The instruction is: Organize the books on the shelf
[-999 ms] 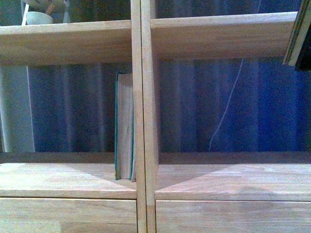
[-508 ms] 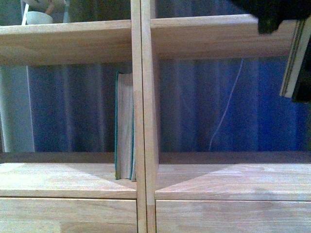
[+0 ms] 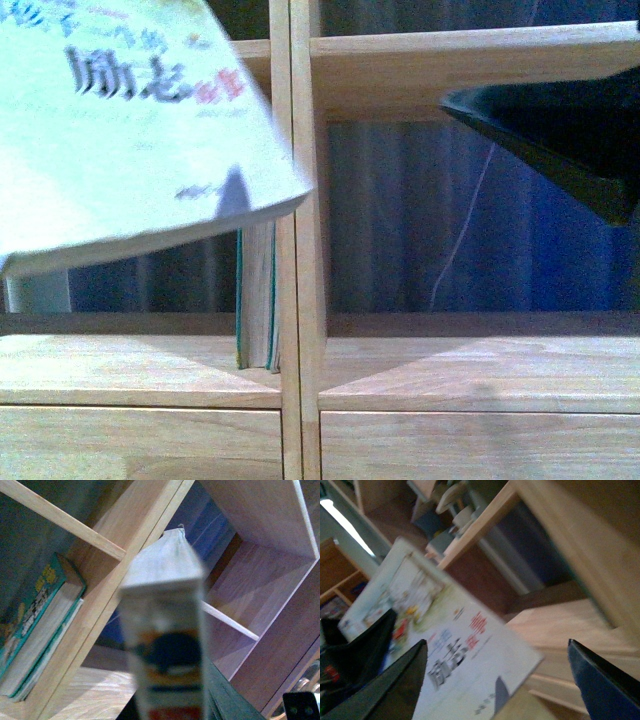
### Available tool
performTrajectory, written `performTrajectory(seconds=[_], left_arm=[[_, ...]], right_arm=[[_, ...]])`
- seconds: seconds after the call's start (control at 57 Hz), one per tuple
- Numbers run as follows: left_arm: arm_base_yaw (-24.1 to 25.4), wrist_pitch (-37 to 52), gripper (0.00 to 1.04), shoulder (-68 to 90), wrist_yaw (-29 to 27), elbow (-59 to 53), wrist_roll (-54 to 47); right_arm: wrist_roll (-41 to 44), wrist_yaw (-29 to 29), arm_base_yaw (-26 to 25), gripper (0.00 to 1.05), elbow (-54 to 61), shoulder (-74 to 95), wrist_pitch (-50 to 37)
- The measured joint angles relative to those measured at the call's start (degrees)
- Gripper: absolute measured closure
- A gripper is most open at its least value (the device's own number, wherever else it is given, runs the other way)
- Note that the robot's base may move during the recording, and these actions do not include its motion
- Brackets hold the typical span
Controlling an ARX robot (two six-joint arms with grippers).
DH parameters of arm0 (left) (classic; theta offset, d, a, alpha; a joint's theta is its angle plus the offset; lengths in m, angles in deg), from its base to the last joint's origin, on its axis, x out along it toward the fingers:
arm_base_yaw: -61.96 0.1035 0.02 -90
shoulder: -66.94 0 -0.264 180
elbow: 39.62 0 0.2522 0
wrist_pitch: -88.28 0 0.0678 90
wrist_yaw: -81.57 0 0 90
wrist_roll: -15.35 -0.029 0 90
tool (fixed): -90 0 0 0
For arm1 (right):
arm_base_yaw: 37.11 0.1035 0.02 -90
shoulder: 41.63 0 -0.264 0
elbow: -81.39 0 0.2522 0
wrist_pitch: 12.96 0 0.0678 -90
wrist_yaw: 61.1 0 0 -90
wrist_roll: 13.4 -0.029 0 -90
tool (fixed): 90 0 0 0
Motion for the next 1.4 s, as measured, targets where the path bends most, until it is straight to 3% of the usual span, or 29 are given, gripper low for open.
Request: performTrajectory(seconds=[0.07,0.333,0.421,0.473,0.666,0.736,0.806,1.034,1.245,1.297,1.403], left_arm=[[2.1,-2.3,0.98,-1.6,0.5,-0.6,-2.4],[13.5,-7.7,0.98,-9.9,7.7,-4.7,-14.2],[22.0,-6.9,0.98,-11.7,13.3,-6.6,-16.5],[29.7,-4.8,0.98,-11.8,18.1,-7.8,-17.2],[47.8,3.6,0.98,-8.3,28.3,-9.4,-19.1],[52.5,6.7,0.98,-6.0,29.7,-9.6,-19.9],[55.5,9.4,0.98,-3.5,30.3,-9.8,-20.3],[55.6,14.4,0.98,1.4,31.7,-10.9,-21.6],[49.3,21.7,0.98,4.5,31.0,-11.8,-21.1],[47.2,23.5,0.98,6.0,30.2,-11.8,-21.1],[43.9,24.6,0.98,9.3,28.5,-11.8,-21.9]], right_arm=[[3.4,1.0,-3.8,0.06,0.4,0.9,-1.0],[15.6,8.2,-13.6,0.07,3.1,5.1,-4.5],[20.0,10.4,-15.6,0.07,3.9,6.4,-5.6],[21.7,10.6,-16.1,0.07,4.2,6.7,-5.6],[23.5,11.1,-16.2,0.07,4.2,6.7,-5.4],[28.9,16.1,-16.0,0.16,4.0,5.2,1.7],[34.1,17.6,-16.4,0.26,6.5,3.0,5.3],[40.0,16.0,-18.6,0.61,17.7,-3.5,2.3],[40.8,14.4,-20.3,0.94,25.4,-9.0,0.4],[41.1,11.5,-21.9,1.02,26.9,-10.5,0.3],[41.4,10.4,-24.5,1.02,29.5,-13.0,0.3]])
